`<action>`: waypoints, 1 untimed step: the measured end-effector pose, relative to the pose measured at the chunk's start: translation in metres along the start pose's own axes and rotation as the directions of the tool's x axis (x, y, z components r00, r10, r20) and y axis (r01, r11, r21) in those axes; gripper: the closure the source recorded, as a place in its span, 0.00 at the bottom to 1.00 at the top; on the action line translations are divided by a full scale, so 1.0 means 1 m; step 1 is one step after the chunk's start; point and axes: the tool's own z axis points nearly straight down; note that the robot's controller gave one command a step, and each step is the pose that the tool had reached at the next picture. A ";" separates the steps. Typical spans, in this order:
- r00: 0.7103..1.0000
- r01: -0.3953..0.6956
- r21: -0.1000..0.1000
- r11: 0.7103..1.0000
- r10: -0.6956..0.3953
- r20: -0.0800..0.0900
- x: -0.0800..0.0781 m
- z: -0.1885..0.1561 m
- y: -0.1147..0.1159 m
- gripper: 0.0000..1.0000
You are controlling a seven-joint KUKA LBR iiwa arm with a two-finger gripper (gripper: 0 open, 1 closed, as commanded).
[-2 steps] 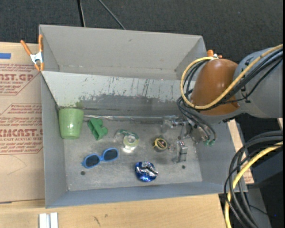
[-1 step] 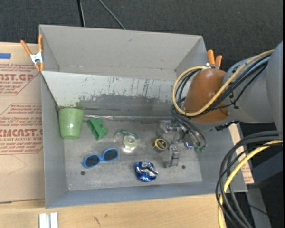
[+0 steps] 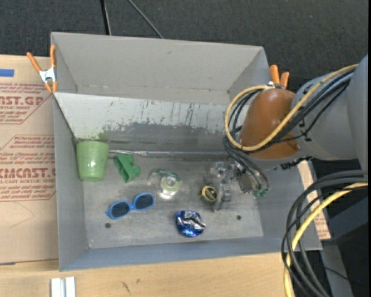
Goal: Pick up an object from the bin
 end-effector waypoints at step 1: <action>0.999 0.047 0.002 0.999 -0.047 0.010 -0.005 -0.163 0.002 1.00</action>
Offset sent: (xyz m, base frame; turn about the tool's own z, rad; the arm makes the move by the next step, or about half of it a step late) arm 0.0028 0.0013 0.1584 -0.0466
